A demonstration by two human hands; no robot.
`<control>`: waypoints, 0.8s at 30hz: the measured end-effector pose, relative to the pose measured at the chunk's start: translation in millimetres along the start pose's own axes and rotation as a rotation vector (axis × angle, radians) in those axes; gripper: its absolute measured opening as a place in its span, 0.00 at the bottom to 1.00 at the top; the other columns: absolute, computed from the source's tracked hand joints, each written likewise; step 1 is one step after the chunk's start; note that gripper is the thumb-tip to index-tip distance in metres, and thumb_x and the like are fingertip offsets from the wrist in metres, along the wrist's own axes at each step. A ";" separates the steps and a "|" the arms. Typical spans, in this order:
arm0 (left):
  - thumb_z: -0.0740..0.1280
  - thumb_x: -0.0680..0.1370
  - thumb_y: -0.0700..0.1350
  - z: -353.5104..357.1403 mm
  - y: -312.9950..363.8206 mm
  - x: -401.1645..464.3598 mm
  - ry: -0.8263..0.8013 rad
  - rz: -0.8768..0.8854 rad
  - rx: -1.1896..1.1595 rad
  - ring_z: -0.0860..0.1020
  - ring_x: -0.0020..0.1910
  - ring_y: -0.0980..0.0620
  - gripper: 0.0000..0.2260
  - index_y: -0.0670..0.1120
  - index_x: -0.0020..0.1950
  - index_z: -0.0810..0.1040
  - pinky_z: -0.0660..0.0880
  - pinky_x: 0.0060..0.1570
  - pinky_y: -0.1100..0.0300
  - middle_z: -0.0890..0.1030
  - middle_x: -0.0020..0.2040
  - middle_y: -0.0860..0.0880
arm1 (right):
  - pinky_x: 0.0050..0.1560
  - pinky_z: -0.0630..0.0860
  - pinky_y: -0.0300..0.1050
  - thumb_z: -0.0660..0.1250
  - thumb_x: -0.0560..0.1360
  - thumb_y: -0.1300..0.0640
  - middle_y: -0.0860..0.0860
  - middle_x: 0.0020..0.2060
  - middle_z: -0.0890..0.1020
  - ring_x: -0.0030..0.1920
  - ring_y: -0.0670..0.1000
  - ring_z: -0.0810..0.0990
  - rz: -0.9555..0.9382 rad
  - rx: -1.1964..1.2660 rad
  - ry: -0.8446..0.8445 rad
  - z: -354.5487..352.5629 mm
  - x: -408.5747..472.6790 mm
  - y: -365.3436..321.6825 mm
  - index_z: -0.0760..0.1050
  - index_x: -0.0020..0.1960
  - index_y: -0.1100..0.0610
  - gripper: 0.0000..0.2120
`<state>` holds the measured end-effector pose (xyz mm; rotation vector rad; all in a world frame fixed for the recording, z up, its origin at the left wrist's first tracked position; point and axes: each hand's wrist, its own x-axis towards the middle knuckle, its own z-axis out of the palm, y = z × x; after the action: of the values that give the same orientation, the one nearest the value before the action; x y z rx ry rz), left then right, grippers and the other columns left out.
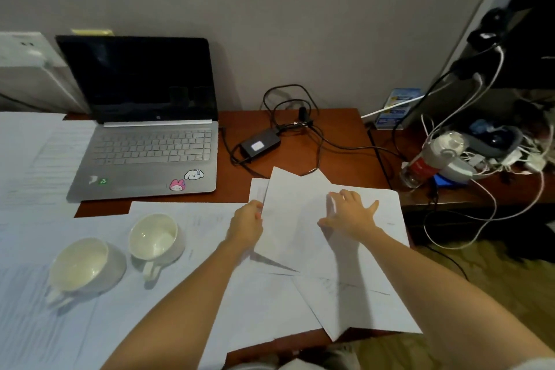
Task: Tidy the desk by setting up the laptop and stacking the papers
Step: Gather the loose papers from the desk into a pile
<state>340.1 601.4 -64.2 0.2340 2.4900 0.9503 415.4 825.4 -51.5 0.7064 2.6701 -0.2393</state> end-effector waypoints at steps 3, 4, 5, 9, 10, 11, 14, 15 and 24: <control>0.58 0.79 0.33 -8.1 7.0 9.2 -0.103 0.139 0.145 0.77 0.53 0.42 0.12 0.41 0.59 0.75 0.74 0.52 0.52 0.78 0.54 0.39 | 0.68 0.49 0.75 0.67 0.68 0.34 0.49 0.74 0.62 0.75 0.53 0.57 0.026 0.095 0.015 1.5 -1.8 10.7 0.59 0.73 0.45 0.38; 0.58 0.79 0.33 -12.2 7.8 12.7 -0.137 0.153 0.184 0.76 0.50 0.43 0.10 0.42 0.55 0.76 0.72 0.49 0.54 0.78 0.51 0.39 | 0.68 0.49 0.74 0.68 0.67 0.33 0.49 0.74 0.62 0.75 0.53 0.57 0.041 0.141 0.016 1.5 -1.5 15.7 0.58 0.74 0.45 0.40; 0.58 0.79 0.32 -15.6 7.6 16.0 -0.169 0.163 0.237 0.75 0.46 0.44 0.09 0.43 0.50 0.74 0.70 0.45 0.55 0.76 0.48 0.39 | 0.68 0.50 0.74 0.68 0.67 0.33 0.49 0.75 0.61 0.76 0.53 0.56 0.048 0.188 0.017 1.3 -0.6 21.4 0.56 0.75 0.45 0.42; 0.59 0.79 0.35 -23.6 12.8 25.8 -0.180 0.211 0.301 0.76 0.46 0.41 0.07 0.41 0.49 0.76 0.70 0.43 0.55 0.76 0.45 0.43 | 0.70 0.56 0.70 0.71 0.66 0.35 0.49 0.76 0.61 0.75 0.54 0.58 0.018 0.287 -0.030 1.2 2.0 41.7 0.54 0.76 0.46 0.46; 0.60 0.79 0.36 -23.2 15.9 27.9 -0.129 0.199 0.245 0.77 0.50 0.42 0.09 0.42 0.55 0.77 0.73 0.47 0.55 0.78 0.49 0.44 | 0.69 0.59 0.69 0.72 0.65 0.35 0.49 0.76 0.61 0.75 0.54 0.59 0.010 0.292 -0.056 1.3 1.7 45.8 0.54 0.76 0.47 0.47; 0.61 0.79 0.37 -22.1 19.7 29.3 -0.051 0.160 0.154 0.77 0.53 0.43 0.11 0.43 0.60 0.77 0.75 0.51 0.55 0.78 0.54 0.44 | 0.69 0.61 0.67 0.73 0.63 0.35 0.49 0.75 0.62 0.75 0.54 0.59 0.001 0.287 -0.082 1.6 0.9 49.5 0.54 0.76 0.47 0.49; 0.65 0.77 0.38 -16.5 28.5 24.7 0.222 -0.014 -0.116 0.77 0.54 0.43 0.14 0.41 0.62 0.76 0.73 0.54 0.55 0.77 0.58 0.41 | 0.65 0.66 0.61 0.73 0.63 0.35 0.51 0.72 0.66 0.71 0.56 0.63 -0.034 0.221 -0.097 2.8 -2.7 54.3 0.56 0.75 0.49 0.48; 0.66 0.76 0.38 -13.1 25.7 21.0 0.272 -0.070 -0.142 0.77 0.55 0.43 0.14 0.41 0.62 0.75 0.73 0.55 0.54 0.77 0.59 0.41 | 0.64 0.67 0.59 0.73 0.63 0.35 0.51 0.70 0.67 0.70 0.56 0.64 -0.044 0.202 -0.085 3.7 -4.0 53.6 0.56 0.74 0.50 0.47; 0.71 0.73 0.49 22.3 -6.5 -39.1 0.145 -0.445 -0.284 0.77 0.58 0.41 0.23 0.42 0.65 0.73 0.73 0.58 0.51 0.79 0.61 0.41 | 0.56 0.76 0.50 0.78 0.64 0.47 0.54 0.59 0.70 0.60 0.56 0.72 -0.053 0.226 -0.071 22.1 -16.0 42.7 0.62 0.68 0.54 0.39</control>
<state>385.2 597.3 -69.0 -0.4754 2.3429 1.1331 456.6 849.5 -68.5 0.6793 2.6220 -0.5762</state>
